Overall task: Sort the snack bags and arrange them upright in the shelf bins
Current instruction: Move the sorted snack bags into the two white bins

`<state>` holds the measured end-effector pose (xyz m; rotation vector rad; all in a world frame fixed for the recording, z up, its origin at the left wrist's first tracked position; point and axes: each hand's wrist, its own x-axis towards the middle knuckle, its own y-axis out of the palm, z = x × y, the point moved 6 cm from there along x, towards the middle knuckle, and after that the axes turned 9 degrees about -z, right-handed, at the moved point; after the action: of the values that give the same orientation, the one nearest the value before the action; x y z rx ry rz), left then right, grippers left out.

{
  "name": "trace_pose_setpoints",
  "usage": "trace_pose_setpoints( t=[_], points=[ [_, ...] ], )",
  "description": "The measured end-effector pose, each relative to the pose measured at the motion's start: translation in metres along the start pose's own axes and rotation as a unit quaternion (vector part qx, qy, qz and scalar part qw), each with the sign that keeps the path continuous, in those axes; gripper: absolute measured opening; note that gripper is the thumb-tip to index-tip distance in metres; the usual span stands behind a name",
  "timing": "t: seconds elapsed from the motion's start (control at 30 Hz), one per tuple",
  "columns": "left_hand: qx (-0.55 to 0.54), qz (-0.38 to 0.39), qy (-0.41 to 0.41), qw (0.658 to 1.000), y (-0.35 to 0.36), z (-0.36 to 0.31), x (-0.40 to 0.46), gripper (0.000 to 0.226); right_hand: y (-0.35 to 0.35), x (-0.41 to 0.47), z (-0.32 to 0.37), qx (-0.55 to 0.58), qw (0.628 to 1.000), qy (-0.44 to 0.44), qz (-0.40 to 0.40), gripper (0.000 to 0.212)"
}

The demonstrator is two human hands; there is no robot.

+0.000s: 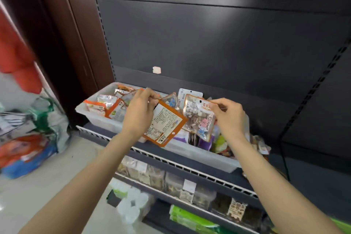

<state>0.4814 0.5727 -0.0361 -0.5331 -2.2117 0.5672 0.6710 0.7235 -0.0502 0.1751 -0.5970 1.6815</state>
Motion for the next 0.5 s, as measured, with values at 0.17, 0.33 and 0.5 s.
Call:
trace_pose_setpoints(
  t=[0.17, 0.33, 0.5],
  points=[
    [0.025, -0.019, -0.026, 0.999, -0.046, 0.07, 0.036, 0.009, 0.089, -0.009, 0.022, 0.0, 1.0, 0.016, 0.0, 0.01],
    [0.054, -0.036, -0.028, 0.998, -0.049, 0.124, 0.077, 0.013, 0.142, 0.004, 0.026, -0.038, 0.999, 0.013, -0.022, 0.011],
    [0.064, 0.085, 0.002, 0.994, -0.001, 0.169, 0.121, 0.008, 0.178, 0.036, 0.008, -0.054, 0.997, 0.03, -0.045, 0.012]
  ],
)
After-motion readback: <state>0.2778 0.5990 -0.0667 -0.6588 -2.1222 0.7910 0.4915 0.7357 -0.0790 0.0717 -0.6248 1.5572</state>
